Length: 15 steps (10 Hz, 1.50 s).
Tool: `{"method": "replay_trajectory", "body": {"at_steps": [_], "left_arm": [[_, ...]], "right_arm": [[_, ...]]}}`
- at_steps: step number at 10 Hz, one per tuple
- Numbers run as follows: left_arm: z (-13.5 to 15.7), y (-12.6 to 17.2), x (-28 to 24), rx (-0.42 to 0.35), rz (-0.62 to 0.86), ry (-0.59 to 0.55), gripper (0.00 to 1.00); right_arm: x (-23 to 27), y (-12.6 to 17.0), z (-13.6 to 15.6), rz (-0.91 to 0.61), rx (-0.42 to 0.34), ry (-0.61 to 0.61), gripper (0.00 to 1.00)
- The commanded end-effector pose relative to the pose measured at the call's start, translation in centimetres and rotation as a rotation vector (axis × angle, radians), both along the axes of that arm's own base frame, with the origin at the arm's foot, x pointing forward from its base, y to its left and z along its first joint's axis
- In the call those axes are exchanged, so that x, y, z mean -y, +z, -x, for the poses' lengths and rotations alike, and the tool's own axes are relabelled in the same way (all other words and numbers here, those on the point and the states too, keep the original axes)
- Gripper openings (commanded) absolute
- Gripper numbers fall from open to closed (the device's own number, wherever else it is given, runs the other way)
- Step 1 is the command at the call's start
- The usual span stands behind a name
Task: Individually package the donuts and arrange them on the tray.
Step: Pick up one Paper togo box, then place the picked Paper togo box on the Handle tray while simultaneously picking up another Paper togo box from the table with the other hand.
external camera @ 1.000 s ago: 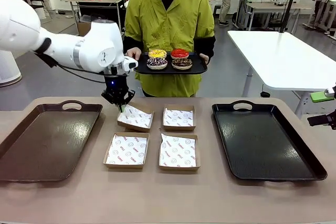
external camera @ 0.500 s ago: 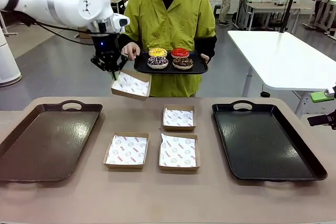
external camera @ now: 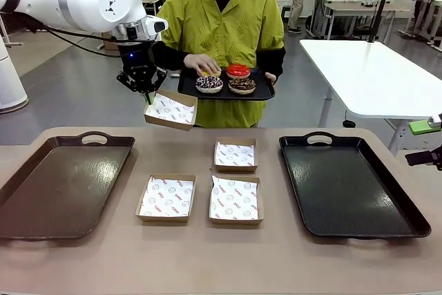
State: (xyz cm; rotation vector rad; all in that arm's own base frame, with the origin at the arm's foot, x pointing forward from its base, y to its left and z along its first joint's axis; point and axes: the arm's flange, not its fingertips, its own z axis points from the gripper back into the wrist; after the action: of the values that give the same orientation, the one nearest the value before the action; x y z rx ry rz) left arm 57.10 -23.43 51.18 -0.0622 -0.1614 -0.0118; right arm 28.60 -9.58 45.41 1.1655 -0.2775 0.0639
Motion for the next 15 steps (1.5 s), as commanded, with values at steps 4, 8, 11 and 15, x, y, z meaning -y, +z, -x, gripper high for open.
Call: {"method": "replay_trajectory", "body": {"at_steps": [4,8,11,15], "left_arm": [[0.07,0.5,-0.04,0.015,0.0,0.0,0.0],[0.07,0.5,-0.04,0.015,0.0,0.0,0.0],[0.07,0.5,-0.04,0.015,0.0,0.0,0.0],[0.07,0.5,-0.04,0.015,0.0,0.0,0.0]], "right_arm": [[0.05,0.03,0.02,-0.015,0.002,0.003,1.0],[0.05,0.03,0.02,-0.015,0.002,0.003,1.0],[0.05,0.03,0.02,-0.015,0.002,0.003,1.0],[0.05,0.03,0.02,-0.015,0.002,0.003,1.0]]}}
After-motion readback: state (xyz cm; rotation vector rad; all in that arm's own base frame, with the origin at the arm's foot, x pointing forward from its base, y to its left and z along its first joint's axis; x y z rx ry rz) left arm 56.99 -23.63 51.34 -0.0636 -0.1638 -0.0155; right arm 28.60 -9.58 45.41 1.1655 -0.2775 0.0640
